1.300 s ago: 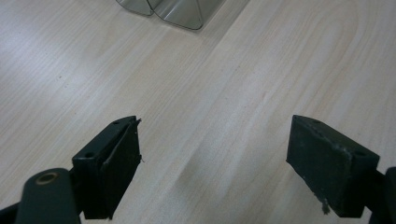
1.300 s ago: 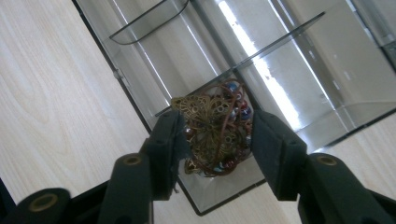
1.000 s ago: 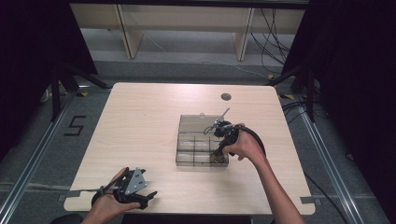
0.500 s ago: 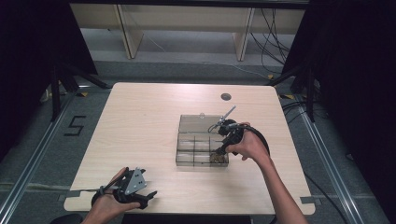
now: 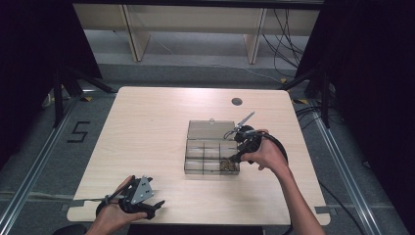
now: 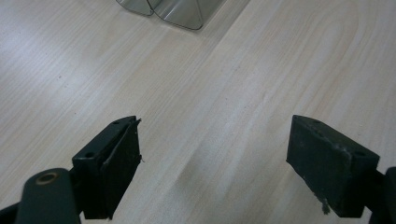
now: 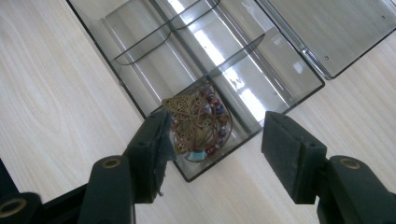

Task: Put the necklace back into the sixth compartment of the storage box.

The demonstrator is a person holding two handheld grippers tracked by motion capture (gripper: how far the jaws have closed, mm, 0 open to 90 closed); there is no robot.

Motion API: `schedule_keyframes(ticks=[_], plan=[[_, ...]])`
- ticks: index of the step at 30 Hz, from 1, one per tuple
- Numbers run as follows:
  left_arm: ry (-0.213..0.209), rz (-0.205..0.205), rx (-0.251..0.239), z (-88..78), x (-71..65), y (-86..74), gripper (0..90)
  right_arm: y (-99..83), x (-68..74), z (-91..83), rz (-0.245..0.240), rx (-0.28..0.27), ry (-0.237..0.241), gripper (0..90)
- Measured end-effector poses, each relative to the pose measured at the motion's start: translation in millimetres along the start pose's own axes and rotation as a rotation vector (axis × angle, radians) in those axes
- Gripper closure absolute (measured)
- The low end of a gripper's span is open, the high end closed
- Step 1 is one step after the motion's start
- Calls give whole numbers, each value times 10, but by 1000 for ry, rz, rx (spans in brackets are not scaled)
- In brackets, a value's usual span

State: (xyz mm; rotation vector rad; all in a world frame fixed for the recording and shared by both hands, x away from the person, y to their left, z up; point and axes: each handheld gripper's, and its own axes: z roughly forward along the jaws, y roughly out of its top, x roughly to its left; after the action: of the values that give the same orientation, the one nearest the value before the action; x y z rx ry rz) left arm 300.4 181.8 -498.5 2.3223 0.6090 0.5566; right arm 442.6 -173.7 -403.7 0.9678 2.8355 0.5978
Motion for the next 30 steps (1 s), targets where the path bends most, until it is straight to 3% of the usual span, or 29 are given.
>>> schedule_keyframes(ticks=[6, 10, 13, 23, 29, 30], plan=[[1, 0, -1, 2, 2, 0, 170, -84, -10, -42, 14, -22, -4, 405], [1, -1, -1, -1, 1, 1, 170, -121, 13, -54, 51, -27, 0, 391], [-4, -10, -9, 0, -1, 1, 170, -171, 11, -66, 40, -55, -1, 375], [-4, -11, -11, -1, -2, 1, 170, -321, 55, -127, 126, -111, -10, 341], [11, 2, 4, -14, 12, 3, 170, -376, 63, -117, 96, -144, 4, 332], [13, 2, 3, -19, 20, 2, 170, -400, 88, -122, 131, -132, -2, 331]])
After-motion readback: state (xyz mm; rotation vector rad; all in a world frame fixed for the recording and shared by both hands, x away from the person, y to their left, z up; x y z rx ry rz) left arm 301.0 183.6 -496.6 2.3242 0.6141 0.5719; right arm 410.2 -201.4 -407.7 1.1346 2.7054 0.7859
